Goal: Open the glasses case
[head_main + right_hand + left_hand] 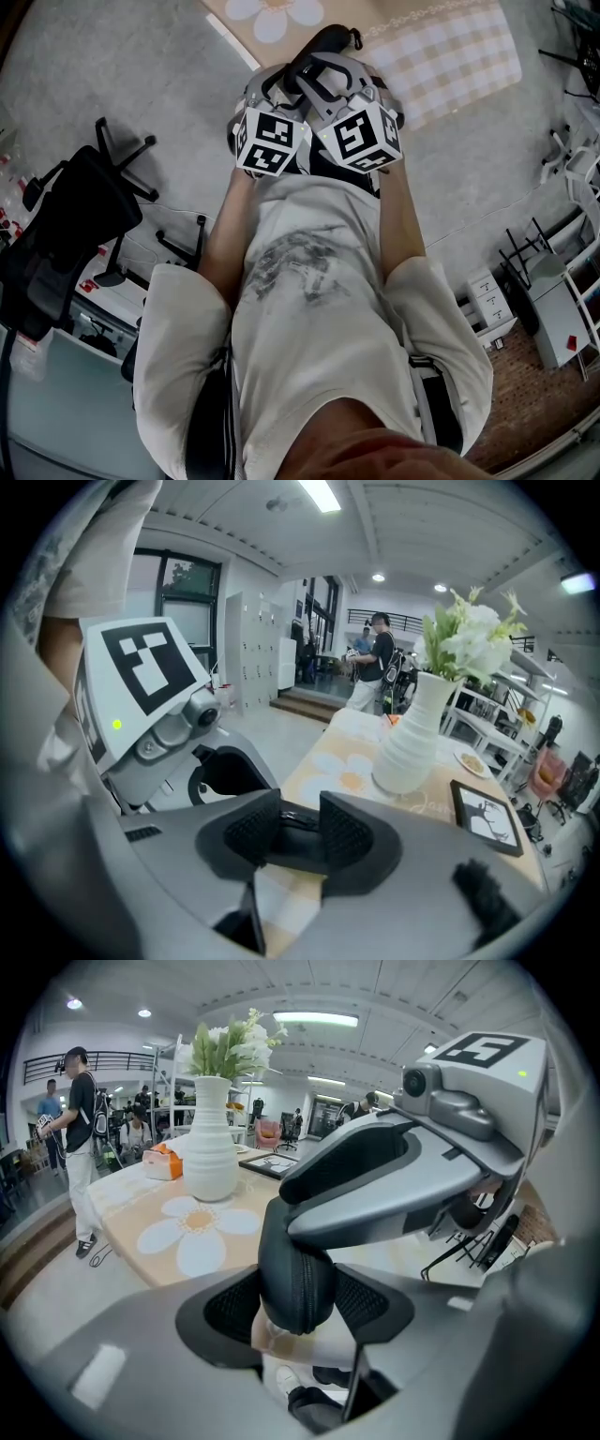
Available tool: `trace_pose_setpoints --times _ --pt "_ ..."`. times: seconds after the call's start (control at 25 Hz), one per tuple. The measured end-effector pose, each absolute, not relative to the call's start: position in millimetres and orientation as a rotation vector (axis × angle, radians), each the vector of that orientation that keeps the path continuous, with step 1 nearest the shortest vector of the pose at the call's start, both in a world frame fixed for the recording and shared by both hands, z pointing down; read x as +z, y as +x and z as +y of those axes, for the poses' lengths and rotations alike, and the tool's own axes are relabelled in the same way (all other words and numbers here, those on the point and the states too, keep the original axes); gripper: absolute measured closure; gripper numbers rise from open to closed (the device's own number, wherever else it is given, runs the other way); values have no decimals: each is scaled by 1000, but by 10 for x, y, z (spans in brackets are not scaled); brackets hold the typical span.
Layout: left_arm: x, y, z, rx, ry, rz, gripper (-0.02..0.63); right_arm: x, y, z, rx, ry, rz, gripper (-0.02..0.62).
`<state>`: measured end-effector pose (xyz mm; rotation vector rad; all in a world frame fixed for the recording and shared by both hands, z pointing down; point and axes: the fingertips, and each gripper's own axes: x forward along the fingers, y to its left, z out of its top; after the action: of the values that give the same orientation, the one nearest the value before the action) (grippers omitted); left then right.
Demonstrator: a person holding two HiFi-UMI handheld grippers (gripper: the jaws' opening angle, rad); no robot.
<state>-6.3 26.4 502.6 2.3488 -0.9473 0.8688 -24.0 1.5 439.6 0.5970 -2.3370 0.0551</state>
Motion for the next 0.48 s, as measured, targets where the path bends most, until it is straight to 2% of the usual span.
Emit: trace_pose_setpoints --times 0.48 --pt "5050 -56 267 865 2348 -951 350 4417 -199 -40 84 619 -2341 454"
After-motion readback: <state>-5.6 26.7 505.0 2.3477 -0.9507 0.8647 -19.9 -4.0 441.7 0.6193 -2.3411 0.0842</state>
